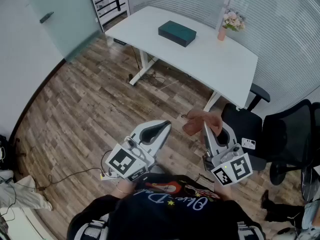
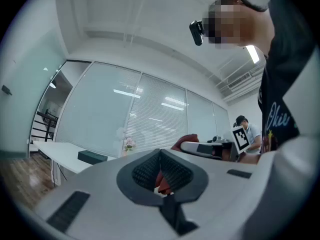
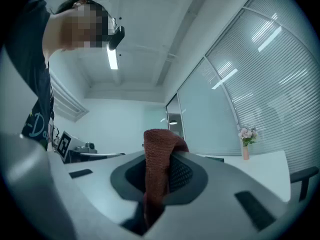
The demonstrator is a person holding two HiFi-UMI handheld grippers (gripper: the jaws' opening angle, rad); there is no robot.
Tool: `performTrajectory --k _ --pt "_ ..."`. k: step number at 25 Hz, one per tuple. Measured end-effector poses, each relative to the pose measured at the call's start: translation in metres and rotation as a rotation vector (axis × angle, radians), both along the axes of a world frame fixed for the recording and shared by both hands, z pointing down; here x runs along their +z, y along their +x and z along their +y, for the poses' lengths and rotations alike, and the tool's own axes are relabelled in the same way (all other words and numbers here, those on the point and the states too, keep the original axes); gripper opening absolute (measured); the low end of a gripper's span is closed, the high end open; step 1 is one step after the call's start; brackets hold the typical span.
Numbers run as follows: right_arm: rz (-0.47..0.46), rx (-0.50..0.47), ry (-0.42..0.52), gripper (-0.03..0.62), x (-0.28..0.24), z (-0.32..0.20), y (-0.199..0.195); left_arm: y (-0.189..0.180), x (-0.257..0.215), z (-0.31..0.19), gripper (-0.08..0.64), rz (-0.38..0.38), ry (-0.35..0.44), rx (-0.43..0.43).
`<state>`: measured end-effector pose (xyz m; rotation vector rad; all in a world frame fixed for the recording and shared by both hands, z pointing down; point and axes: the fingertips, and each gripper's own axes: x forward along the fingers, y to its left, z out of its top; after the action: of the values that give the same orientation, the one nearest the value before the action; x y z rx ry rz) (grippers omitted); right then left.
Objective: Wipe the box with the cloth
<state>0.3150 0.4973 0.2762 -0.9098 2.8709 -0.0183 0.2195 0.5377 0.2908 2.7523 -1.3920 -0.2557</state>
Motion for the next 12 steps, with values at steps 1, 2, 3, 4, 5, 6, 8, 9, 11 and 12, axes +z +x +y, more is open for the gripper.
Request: performTrajectory --k 1,2,3,4,5,6,8,9,11,12 --pt "0.0 0.001 -0.001 0.04 0.0 0.001 0.0 0.0 0.001 0.001 0.005 0.0 -0.004 0.001" --pt "0.001 0.002 -0.001 0.04 0.0 0.002 0.0 0.0 0.001 0.001 0.005 0.0 -0.007 0.003" --pt "0.001 0.003 -0.002 0.04 0.0 0.003 -0.001 0.0 0.001 0.002 0.005 0.001 -0.01 0.005" --pt "0.001 0.005 -0.004 0.04 0.001 0.003 -0.001 0.0 0.002 0.003 0.005 0.001 -0.011 0.008" --pt "0.002 0.006 -0.006 0.04 0.002 0.003 -0.002 -0.001 0.002 0.003 0.005 0.001 -0.013 0.01" --pt "0.003 0.007 -0.008 0.04 0.002 0.003 -0.003 -0.001 0.003 0.003 0.005 0.001 -0.014 0.01" --pt "0.005 0.007 -0.01 0.04 0.003 0.002 -0.006 -0.005 0.004 0.002 0.005 0.004 -0.014 0.007" --pt "0.005 0.006 -0.011 0.04 0.004 0.002 -0.008 -0.008 0.005 0.002 0.005 0.006 -0.015 0.003" --pt "-0.003 0.005 -0.016 0.04 0.004 0.001 -0.011 -0.013 0.007 0.0 0.005 0.01 -0.021 -0.004" --pt "-0.012 0.003 -0.02 0.04 0.004 0.0 -0.012 -0.015 0.007 -0.001 0.005 0.013 -0.025 -0.006"
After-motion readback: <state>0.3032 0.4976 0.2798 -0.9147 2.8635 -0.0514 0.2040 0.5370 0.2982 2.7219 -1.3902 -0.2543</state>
